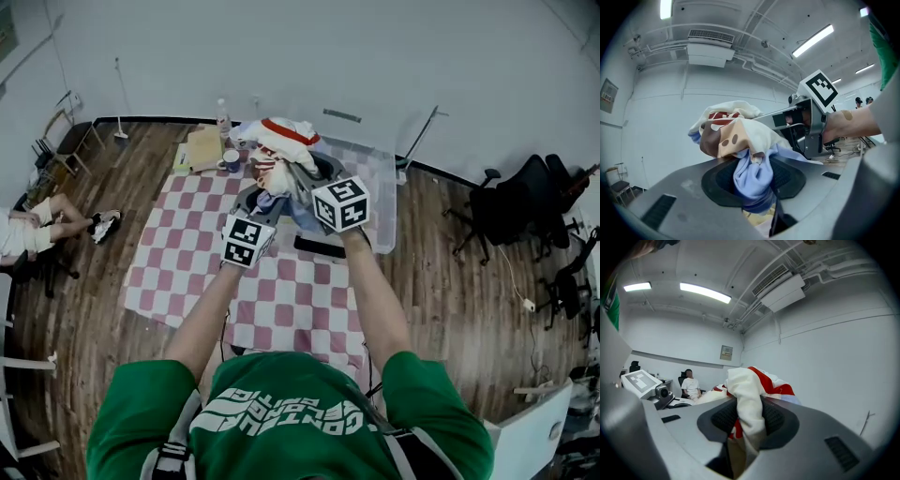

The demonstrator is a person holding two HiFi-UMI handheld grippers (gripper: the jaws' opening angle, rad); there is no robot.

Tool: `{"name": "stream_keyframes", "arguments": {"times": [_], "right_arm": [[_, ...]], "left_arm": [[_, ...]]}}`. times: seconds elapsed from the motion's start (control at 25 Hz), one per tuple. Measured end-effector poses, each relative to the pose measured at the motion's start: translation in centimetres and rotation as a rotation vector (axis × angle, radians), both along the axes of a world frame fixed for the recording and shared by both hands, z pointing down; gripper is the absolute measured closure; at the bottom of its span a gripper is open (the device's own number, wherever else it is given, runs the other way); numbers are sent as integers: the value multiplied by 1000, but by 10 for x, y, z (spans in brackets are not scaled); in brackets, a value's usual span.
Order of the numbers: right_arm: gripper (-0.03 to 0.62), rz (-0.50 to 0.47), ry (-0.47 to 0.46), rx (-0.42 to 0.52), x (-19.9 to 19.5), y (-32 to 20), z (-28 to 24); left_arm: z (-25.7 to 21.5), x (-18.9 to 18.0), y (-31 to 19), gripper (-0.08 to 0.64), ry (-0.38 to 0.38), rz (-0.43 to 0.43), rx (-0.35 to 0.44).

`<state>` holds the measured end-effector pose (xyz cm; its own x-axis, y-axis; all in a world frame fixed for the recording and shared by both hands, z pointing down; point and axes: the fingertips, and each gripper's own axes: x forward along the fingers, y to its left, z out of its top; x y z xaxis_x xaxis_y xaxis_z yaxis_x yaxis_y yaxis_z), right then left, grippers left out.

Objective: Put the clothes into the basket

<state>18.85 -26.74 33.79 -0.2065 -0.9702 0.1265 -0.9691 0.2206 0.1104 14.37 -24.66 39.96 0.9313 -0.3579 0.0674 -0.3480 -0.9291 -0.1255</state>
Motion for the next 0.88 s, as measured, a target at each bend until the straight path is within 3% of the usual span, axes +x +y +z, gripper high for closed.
{"name": "stream_keyframes", "arguments": {"times": [0.4, 0.88], "right_arm": [[476, 133, -7, 1, 70, 43, -4], [476, 197, -39, -41, 115, 45, 22]], "left_arm": [[-4, 67, 37, 431, -13, 140, 13], [17, 108, 38, 431, -83, 202, -11]]}}
